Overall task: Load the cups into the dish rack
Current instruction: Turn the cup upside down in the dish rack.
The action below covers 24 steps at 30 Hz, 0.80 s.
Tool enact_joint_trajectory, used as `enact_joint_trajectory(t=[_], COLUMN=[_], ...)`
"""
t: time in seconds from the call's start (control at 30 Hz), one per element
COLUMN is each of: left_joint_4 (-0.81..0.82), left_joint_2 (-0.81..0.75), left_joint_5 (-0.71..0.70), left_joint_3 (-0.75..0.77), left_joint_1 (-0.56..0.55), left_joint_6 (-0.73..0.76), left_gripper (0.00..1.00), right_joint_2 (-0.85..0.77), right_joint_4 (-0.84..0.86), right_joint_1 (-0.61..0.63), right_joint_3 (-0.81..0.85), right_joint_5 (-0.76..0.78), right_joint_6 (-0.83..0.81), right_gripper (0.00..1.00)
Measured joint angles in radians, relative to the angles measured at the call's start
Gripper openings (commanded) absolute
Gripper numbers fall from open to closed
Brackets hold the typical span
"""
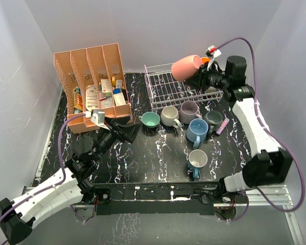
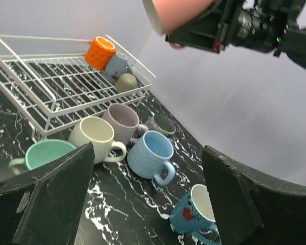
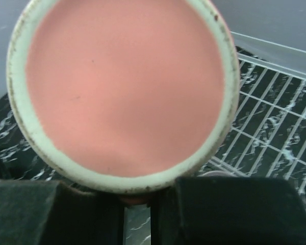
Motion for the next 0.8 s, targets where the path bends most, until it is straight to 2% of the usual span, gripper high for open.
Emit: enact_joint_trajectory(t=[0.2,0.5,0.8], left_joint_4=[-0.084,-0.185,-0.222], left_joint_2=[-0.068,-0.105,-0.071], left_joint_5=[-0.026,-0.060,-0.080], left_joint_3=[-0.032,-0.028,0.001], left_joint_1=[0.000,0.001,0.002], left_joint_6=[-0.027,-0.040,-0.042], left_gripper=[0.84,0.84,0.84], right_joint_2=[0.259,0.540,0.715], right_joint_4=[-0.063,-0.061,-0.021], right_joint_1=[0.000,0.000,0.000], right_joint_3=[0.214,0.324,0.430], right_joint_5=[0.146,0.340,0.468], right_joint_6=[-0.115,-0.156,-0.160], right_gripper=[0.08,0.08,0.08])
